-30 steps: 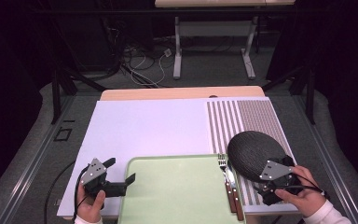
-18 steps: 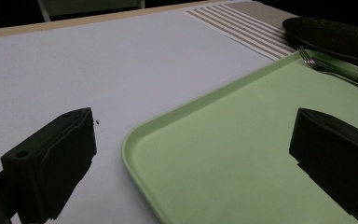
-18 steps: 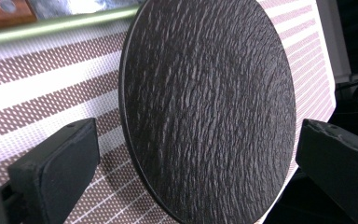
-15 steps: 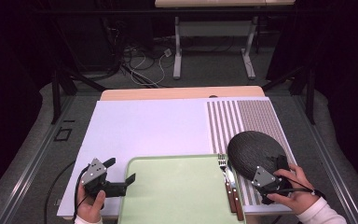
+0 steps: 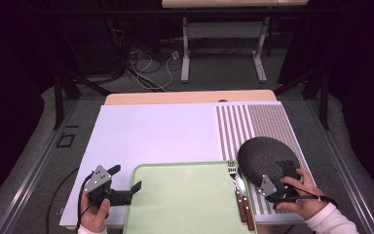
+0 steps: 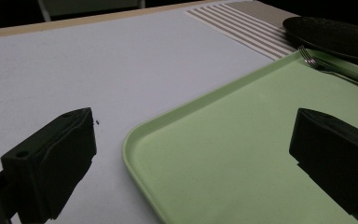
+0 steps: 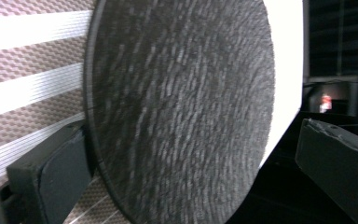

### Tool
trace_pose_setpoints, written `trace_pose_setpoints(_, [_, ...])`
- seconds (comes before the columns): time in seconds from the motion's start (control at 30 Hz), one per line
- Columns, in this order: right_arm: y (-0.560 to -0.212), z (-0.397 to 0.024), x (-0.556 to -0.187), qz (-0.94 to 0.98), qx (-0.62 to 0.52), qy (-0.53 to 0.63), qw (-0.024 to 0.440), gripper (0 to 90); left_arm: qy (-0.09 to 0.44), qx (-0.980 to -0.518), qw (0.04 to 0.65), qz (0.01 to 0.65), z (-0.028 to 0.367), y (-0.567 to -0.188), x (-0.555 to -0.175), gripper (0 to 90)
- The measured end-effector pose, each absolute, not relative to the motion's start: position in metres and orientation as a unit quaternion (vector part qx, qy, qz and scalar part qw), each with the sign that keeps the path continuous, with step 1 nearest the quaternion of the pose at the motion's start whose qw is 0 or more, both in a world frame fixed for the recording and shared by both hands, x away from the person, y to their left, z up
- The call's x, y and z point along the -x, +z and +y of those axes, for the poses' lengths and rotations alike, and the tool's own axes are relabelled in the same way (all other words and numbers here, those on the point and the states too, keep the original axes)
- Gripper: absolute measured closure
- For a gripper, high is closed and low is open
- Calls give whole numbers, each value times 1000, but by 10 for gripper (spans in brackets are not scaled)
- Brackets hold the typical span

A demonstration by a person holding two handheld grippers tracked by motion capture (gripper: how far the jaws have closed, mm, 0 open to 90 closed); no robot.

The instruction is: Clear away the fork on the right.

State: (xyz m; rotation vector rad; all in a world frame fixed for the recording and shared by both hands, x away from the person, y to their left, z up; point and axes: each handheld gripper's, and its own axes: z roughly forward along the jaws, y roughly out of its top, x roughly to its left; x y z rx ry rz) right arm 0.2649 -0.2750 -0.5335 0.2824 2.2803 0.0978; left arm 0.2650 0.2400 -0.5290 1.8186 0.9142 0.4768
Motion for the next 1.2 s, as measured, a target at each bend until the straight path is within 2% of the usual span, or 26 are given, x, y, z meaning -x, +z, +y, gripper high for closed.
trace_pose_setpoints(0.53, [-543, -270, -272, 906, -78, 12, 416, 0, 197, -753, 501, 379, 240, -529, -265, 7])
trace_pose_setpoints(1.03, [-550, -267, -274, 891, -63, -10, 449, 0, 198, -753, 500, 378, 240, -529, -265, 6])
trace_pose_setpoints(1.2, [-550, -267, -274, 893, -59, -9, 446, 0, 198, -753, 501, 379, 240, -529, -265, 6])
